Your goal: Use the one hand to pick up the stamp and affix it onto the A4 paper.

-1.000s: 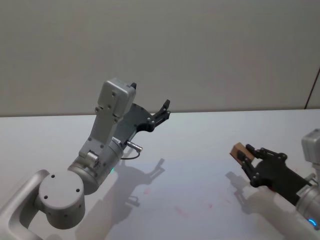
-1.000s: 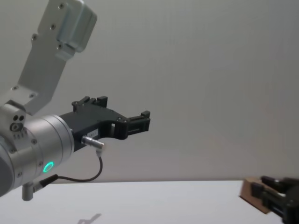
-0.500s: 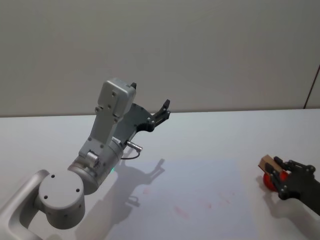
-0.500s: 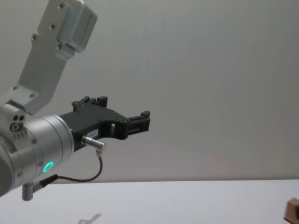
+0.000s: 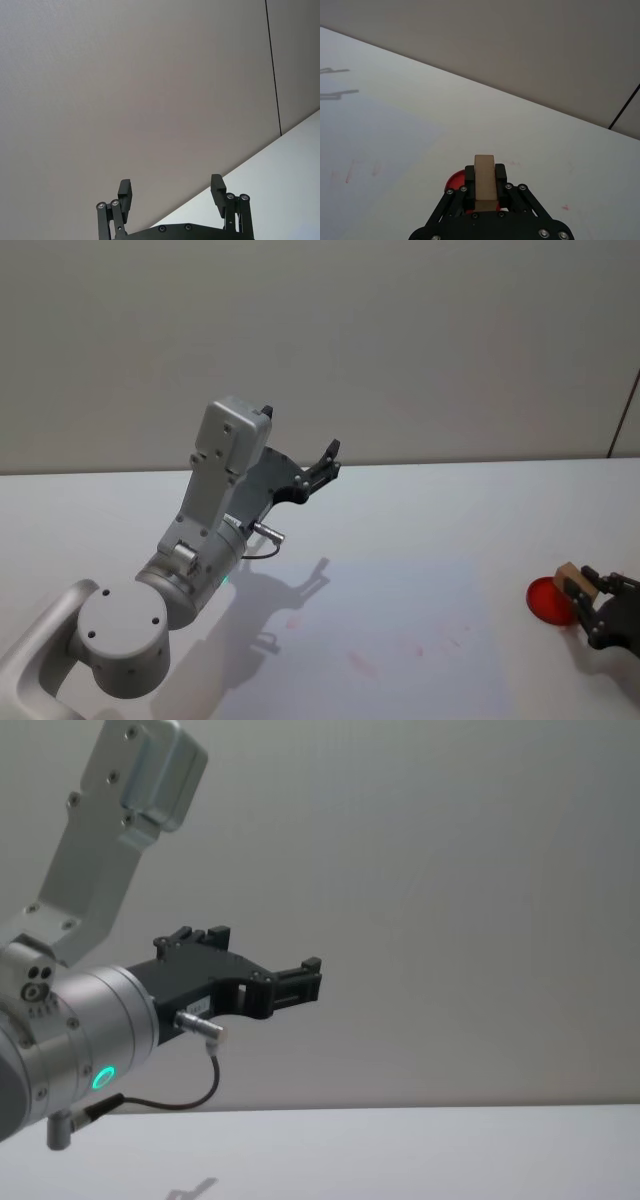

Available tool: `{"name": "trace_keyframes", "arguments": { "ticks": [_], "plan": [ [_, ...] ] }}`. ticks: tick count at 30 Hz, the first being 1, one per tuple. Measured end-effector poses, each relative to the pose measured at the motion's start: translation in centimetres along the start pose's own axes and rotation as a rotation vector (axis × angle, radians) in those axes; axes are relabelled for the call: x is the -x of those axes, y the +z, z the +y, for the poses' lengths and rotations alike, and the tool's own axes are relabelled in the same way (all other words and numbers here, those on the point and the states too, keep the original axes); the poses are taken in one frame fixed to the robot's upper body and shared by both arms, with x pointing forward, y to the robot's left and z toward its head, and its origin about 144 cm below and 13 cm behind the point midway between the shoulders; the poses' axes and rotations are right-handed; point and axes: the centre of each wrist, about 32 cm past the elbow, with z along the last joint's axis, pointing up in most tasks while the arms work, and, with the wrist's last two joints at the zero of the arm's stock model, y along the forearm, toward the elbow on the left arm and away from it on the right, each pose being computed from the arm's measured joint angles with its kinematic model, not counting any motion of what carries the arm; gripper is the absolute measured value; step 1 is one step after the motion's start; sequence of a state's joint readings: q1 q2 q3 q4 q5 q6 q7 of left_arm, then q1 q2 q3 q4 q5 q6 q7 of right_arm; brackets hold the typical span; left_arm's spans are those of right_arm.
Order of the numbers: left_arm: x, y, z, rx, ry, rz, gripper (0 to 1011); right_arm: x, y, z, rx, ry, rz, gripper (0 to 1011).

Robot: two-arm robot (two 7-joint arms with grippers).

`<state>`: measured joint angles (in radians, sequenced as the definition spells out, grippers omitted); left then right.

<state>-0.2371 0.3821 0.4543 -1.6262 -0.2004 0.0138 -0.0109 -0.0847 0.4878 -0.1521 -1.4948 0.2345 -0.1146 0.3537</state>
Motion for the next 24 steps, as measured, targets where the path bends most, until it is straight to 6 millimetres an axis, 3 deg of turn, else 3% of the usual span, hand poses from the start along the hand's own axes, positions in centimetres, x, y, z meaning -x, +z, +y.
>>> {"name": "trace_keyframes", "arguments": {
  "ticks": [24],
  "plan": [
    [0.00,0.00,0.00,0.000,0.000,0.000,1001,-0.03,-0.93,0.29,0.003,-0.008,0.006,225]
  ]
}}
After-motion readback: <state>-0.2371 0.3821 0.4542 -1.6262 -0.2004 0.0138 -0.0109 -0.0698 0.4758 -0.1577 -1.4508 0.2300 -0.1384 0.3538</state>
